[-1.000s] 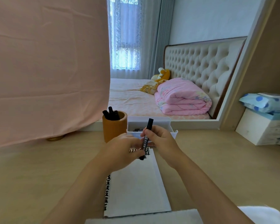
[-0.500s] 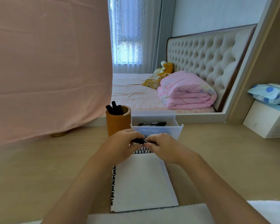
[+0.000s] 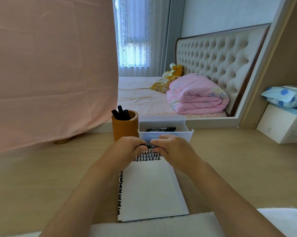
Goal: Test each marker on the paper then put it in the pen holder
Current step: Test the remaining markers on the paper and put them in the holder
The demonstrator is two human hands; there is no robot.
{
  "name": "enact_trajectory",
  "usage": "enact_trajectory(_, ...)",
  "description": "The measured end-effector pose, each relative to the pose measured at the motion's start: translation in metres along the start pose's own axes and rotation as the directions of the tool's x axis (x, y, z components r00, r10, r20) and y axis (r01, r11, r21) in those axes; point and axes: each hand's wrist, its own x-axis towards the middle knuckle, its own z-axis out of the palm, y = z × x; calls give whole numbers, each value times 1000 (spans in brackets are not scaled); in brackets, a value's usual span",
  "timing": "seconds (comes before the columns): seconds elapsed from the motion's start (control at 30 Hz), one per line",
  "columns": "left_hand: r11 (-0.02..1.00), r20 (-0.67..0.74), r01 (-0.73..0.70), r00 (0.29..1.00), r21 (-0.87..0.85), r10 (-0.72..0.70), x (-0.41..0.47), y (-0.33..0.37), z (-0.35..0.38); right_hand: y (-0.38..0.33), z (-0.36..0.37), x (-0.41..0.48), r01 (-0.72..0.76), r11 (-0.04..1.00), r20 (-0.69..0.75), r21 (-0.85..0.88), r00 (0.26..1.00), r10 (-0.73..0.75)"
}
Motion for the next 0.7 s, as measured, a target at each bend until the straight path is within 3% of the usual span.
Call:
enact_trajectory(0.13, 988, -12, -123, 992, 96, 125, -1, -4, -3, -5, -1, 0, -246, 933, 214, 264, 958, 192)
enact_trajectory(0.2, 983, -15, -133, 991, 128, 136, -2, -6, -3, -6, -1, 0, -276, 921, 238, 275, 948, 213)
enact_trajectory(0.37, 998, 46, 30, 998, 48, -33, -1, -5, -5, 0, 2, 0, -52, 999, 27, 7, 998, 51)
enact_trajectory(0.5, 989, -11, 129, 992, 78, -129, -8, -33, -15, 7, -7, -5, -146, 987, 11, 72, 989, 146)
enact_trajectory(0.7, 939, -82, 305, 952, 158, -296, -21, -61, -2, 6, 0, -3, -312, 913, 158, 264, 948, 278)
